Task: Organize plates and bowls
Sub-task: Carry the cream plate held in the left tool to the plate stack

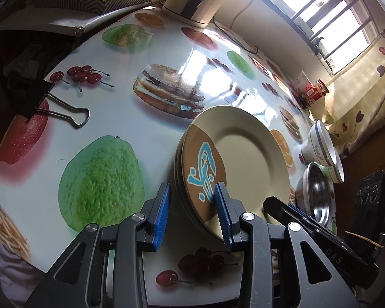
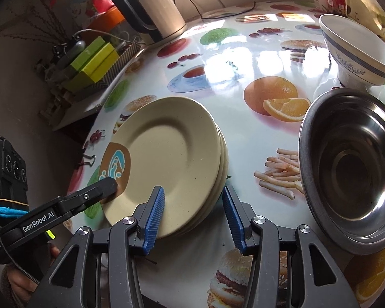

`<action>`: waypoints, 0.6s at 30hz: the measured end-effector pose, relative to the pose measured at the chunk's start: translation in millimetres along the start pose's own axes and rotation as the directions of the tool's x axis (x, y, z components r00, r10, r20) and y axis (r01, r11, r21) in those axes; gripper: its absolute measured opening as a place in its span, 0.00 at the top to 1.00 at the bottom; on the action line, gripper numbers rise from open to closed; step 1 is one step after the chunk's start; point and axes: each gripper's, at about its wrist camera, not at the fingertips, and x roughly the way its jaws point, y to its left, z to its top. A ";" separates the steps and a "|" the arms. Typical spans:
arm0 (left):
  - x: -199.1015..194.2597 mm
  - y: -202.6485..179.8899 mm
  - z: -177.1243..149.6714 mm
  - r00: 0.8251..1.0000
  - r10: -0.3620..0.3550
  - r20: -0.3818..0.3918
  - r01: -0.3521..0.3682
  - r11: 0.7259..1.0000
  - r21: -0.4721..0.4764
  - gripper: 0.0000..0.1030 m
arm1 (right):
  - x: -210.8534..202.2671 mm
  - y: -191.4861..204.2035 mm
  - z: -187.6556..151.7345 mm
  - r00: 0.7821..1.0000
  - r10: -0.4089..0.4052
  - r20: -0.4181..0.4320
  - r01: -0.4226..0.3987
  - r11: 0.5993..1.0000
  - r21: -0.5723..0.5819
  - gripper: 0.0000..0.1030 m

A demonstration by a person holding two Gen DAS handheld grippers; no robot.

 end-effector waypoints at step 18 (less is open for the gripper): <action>12.9 -3.9 6.3 0.999 -0.030 -0.020 0.030 0.999 -0.022 0.62 | 7.1 -3.9 10.0 1.000 0.023 -0.003 -0.023 0.999 0.031 0.57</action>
